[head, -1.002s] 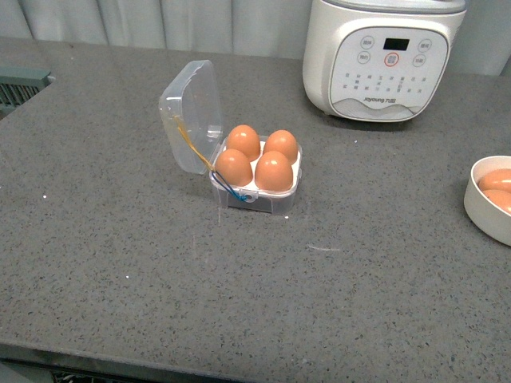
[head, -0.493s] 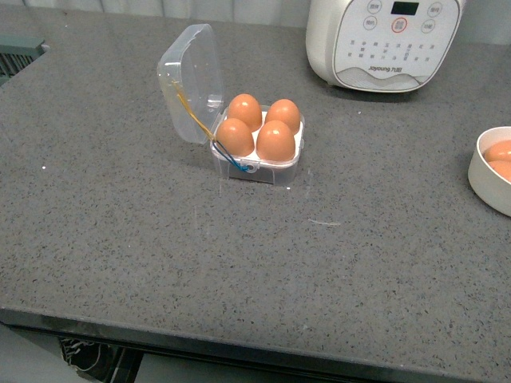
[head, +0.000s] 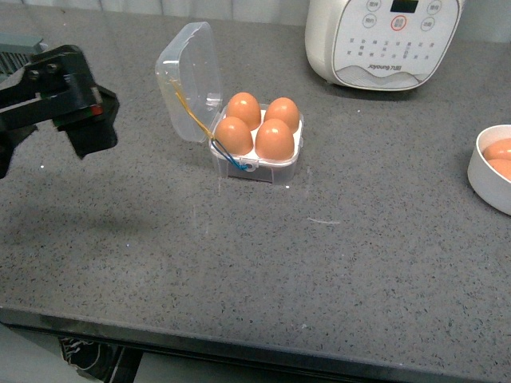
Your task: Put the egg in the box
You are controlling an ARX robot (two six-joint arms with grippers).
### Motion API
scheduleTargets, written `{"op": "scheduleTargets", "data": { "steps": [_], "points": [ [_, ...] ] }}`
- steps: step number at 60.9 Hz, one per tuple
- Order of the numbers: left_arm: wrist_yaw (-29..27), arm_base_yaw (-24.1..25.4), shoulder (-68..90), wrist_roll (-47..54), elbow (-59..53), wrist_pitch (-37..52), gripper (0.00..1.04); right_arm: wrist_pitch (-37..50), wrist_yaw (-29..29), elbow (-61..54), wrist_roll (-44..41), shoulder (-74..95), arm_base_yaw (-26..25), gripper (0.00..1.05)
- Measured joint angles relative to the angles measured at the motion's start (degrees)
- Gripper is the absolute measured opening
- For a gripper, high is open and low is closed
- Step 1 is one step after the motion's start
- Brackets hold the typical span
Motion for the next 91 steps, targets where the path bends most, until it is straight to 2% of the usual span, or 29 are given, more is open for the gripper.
{"op": "scheduleTargets", "data": {
  "steps": [16,34,42,46,51,56,60,70,82,91],
  "points": [
    [-1.8,-0.6,8.8,-2.5,8.5,0.0,0.98,0.0,0.0,0.0,0.0,0.0,0.0,0.95],
    [-2.4,-3.3,13.6,-3.8,12.7,-0.2,0.98,0.0,0.0,0.0,0.0,0.0,0.0,0.95],
    [0.0,-7.7,9.9,-4.0,12.0,-0.7,0.98,0.0,0.0,0.0,0.0,0.0,0.0,0.95],
    [2.6,-13.2,6.1,-4.4,10.8,-2.8,0.98,0.0,0.0,0.0,0.0,0.0,0.0,0.95],
    [2.6,-18.4,4.6,-5.0,9.1,-3.2,0.98,0.0,0.0,0.0,0.0,0.0,0.0,0.95],
    [2.3,-19.9,4.3,-6.0,7.4,-3.7,0.98,0.0,0.0,0.0,0.0,0.0,0.0,0.95],
    [1.1,-18.4,3.4,-6.7,6.2,-4.7,0.98,0.0,0.1,0.0,0.0,0.0,0.0,0.95],
    [1.6,-10.5,-3.0,-6.5,3.6,-7.5,0.98,0.0,0.1,0.0,0.0,0.0,0.0,0.95],
    [6.5,3.7,-19.3,-4.5,-4.2,-14.4,0.98,0.0,-0.1,0.0,0.0,0.0,0.0,0.95],
    [11.3,10.0,-34.9,-3.3,-10.2,-24.9,0.98,0.0,-0.1,0.0,0.0,0.0,0.0,0.95]
  ]
}}
